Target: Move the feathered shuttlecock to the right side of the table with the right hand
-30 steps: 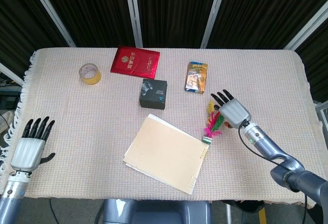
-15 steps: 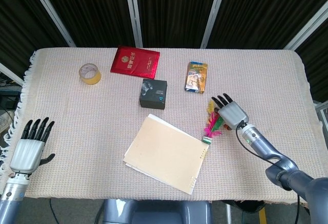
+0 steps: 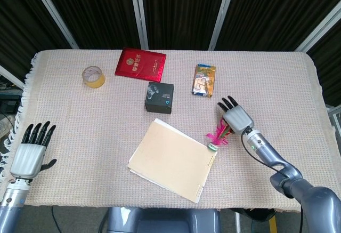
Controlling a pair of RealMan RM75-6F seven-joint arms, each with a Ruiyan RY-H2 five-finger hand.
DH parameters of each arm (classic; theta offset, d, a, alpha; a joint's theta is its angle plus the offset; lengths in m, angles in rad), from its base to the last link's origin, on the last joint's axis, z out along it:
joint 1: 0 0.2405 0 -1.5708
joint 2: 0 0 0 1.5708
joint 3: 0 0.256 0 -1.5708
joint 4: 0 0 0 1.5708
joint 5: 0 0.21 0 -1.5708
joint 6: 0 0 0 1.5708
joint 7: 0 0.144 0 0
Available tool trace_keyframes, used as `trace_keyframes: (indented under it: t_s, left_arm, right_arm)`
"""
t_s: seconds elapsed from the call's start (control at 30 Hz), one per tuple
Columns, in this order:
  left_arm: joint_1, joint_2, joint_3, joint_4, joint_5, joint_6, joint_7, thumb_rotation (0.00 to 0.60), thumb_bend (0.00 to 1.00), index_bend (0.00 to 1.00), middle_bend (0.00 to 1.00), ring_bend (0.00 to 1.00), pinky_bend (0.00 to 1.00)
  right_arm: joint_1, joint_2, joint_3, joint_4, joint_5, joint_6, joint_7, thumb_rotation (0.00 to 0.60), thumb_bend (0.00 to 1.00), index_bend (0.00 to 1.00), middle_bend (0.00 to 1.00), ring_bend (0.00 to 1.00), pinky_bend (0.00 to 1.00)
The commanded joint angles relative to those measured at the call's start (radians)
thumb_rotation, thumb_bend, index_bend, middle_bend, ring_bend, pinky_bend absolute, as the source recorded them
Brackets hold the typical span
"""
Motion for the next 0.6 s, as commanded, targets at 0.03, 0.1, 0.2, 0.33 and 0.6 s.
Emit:
trace_keyframes:
  t_s: [0.03, 0.1, 0.2, 0.33, 0.6]
  left_arm:
    - [0.000, 0.004, 0.001, -0.001, 0.001, -0.002, -0.012, 0.563, 0.09, 0.00, 0.00, 0.00, 0.00]
    - [-0.001, 0.008, 0.003, -0.002, 0.002, -0.006, -0.021, 0.561, 0.09, 0.00, 0.00, 0.00, 0.00]
    - [-0.004, 0.016, 0.005, -0.008, 0.002, -0.015, -0.041, 0.560, 0.09, 0.00, 0.00, 0.00, 0.00]
    - [-0.010, 0.026, 0.010, -0.012, 0.000, -0.036, -0.067, 0.561, 0.09, 0.00, 0.00, 0.00, 0.00]
    - [-0.010, 0.046, 0.025, -0.022, 0.027, -0.031, -0.101, 0.565, 0.09, 0.00, 0.00, 0.00, 0.00]
  right_arm:
    - [-0.033, 0.011, 0.008, -0.025, -0.006, 0.088, -0.031, 0.600, 0.29, 0.78, 0.13, 0.00, 0.00]
    - [-0.052, 0.030, 0.013, -0.060, -0.006, 0.137, -0.061, 0.600, 0.30, 0.78, 0.13, 0.00, 0.00]
    - [-0.093, 0.091, 0.026, -0.164, -0.001, 0.225, -0.140, 0.600, 0.30, 0.78, 0.14, 0.00, 0.00]
    - [-0.154, 0.183, 0.028, -0.335, 0.001, 0.318, -0.258, 0.600, 0.30, 0.77, 0.14, 0.00, 0.00]
    - [-0.241, 0.347, 0.023, -0.658, -0.004, 0.424, -0.509, 0.600, 0.30, 0.73, 0.14, 0.00, 0.00]
